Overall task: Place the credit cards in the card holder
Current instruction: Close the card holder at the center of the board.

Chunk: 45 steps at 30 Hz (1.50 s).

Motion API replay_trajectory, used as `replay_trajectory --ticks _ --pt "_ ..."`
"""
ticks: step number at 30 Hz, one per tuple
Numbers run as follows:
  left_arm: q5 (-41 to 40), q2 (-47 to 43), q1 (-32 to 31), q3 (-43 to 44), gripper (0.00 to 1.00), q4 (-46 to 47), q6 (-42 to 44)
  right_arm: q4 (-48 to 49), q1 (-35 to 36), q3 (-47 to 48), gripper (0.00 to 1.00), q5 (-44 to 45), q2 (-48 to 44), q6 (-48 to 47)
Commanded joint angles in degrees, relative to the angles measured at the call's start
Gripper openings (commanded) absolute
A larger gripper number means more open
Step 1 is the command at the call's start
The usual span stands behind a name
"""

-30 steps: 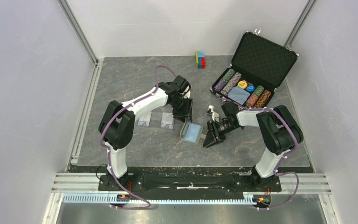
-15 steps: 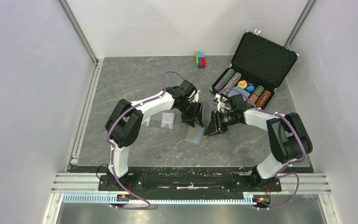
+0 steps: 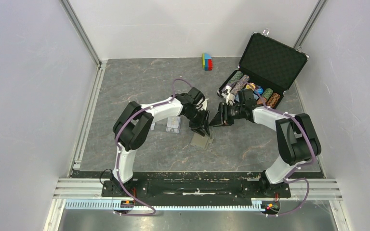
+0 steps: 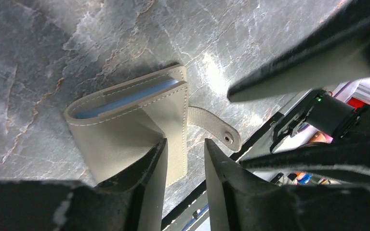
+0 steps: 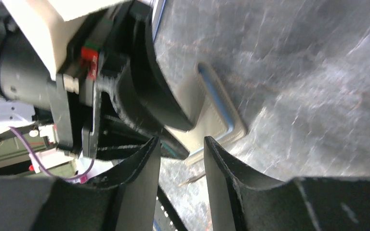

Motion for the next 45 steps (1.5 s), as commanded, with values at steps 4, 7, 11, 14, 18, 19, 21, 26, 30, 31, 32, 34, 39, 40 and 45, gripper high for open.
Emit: replay_trajectory --ticks 4,7,11,14,18,19,21,26,30,31,32,34,39,40,45 --pt "-3.29 -3.84 -0.83 -1.22 0.35 -4.14 2.62 3.15 0.53 7.73 0.41 2.93 6.83 -0.15" --pt "-2.95 -4.69 -1.25 -1.79 0.35 -4.2 3.29 3.9 2.08 10.36 0.4 1.35 9.67 -0.15" --pt "-4.08 -7.44 -1.7 -2.09 0.37 -4.2 4.08 3.64 5.09 13.19 0.38 0.47 12.62 -0.67" --pt "-6.24 -10.11 -1.67 -2.37 0.4 -4.82 4.5 3.91 6.85 13.58 0.38 2.18 14.58 -0.91" --pt "-8.22 -12.46 -1.62 -3.68 0.45 -5.95 4.85 5.99 8.28 13.77 0.39 0.5 17.64 -0.78" --pt "-8.55 -13.08 -1.63 -4.38 0.45 -5.96 4.88 6.05 8.61 14.05 0.39 0.06 18.27 -0.87" --pt "-9.39 -14.03 -1.57 -5.61 0.45 -6.2 4.78 4.99 9.08 14.65 0.38 -0.3 19.09 -1.76" --pt "-8.59 -14.94 -1.62 -8.26 0.43 -6.31 4.8 -0.91 9.47 13.68 0.32 3.15 17.44 -6.99" --pt "-10.08 -14.95 -1.7 -9.62 0.38 -7.53 4.85 -6.23 9.3 10.85 0.26 9.02 14.66 -11.3" --pt "-10.82 -14.98 -1.69 -9.89 0.37 -7.91 4.98 -7.02 9.07 9.9 0.25 10.15 13.83 -11.96" --pt "-11.22 -14.96 -1.63 -10.23 0.37 -8.34 5.03 -7.22 8.83 8.52 0.24 10.65 13.04 -12.23" --pt "-11.8 -14.92 -1.94 -10.71 0.36 -8.96 5.37 -7.14 8.33 6.13 0.23 11.69 11.2 -12.51" --pt "-13.05 -13.54 -2.97 -11.7 0.37 -9.98 5.75 -7.18 6.67 1.37 0.23 12.16 6.81 -12.19" --pt "-13.19 -12.66 -3.25 -11.66 0.37 -9.99 5.83 -7.27 6.46 0.59 0.23 11.97 5.98 -11.95" --pt "-13.64 -7.36 -4.57 -9.86 0.35 -9.56 6.25 -7.33 5.22 -2.17 0.24 10.15 3.54 -9.4"
